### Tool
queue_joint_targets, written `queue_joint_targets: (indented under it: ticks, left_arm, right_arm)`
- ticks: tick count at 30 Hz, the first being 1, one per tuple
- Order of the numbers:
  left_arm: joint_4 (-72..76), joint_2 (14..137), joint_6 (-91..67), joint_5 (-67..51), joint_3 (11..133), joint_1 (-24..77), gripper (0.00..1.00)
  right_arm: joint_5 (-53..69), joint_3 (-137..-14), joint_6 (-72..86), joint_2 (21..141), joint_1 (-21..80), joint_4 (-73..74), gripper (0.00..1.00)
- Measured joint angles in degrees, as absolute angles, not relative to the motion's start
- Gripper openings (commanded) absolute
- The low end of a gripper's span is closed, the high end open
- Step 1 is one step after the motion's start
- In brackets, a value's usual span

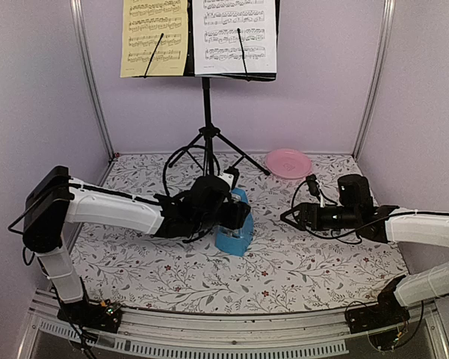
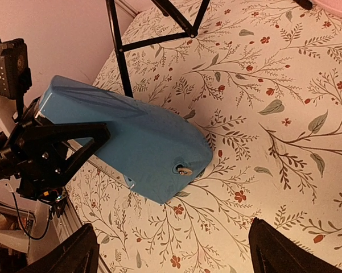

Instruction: Set up the instrument practice props

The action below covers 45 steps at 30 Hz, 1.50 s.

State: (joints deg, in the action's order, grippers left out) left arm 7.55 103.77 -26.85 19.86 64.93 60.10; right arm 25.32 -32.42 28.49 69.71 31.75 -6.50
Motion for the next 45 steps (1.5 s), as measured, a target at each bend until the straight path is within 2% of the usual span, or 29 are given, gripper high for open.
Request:
queue_joint_targets:
  ticks: [2, 12, 14, 16, 24, 31, 38, 45]
  left_arm:
    - [7.3, 103.4, -26.5, 20.3, 64.8, 60.1, 0.49]
    - [7.4, 100.5, -25.5, 19.5, 61.8, 60.1, 0.36]
    - [7.4, 99.9, -24.7, 19.2, 61.3, 60.1, 0.33]
    - [7.6, 99.2, -23.2, 18.6, 60.6, 60.1, 0.31]
    - [13.0, 95.0, -13.5, 13.1, 59.4, 60.4, 0.25]
    - [15.3, 90.9, -5.7, 9.5, 61.1, 61.1, 0.24]
    - [15.7, 88.4, -2.3, 6.3, 61.5, 61.1, 0.22]
    - [15.6, 87.0, -0.1, 2.4, 61.5, 61.3, 0.21]
  right_arm:
    - [25.3, -32.3, 28.1, 70.0, 31.7, -6.5, 0.88]
    - [28.5, -31.4, 27.0, 73.5, 31.7, -8.9, 0.8]
    - [29.2, -31.4, 26.7, 73.5, 31.7, -9.4, 0.76]
    - [29.8, -31.4, 26.2, 73.5, 31.7, -9.7, 0.71]
    - [33.5, -31.4, 23.9, 70.2, 32.4, -10.5, 0.62]
    - [34.2, -31.5, 21.7, 64.9, 33.8, -11.4, 0.59]
    - [33.8, -34.0, 20.0, 65.1, 36.5, -10.9, 0.6]
    - [33.3, -36.8, 18.1, 66.9, 39.4, -10.4, 0.55]
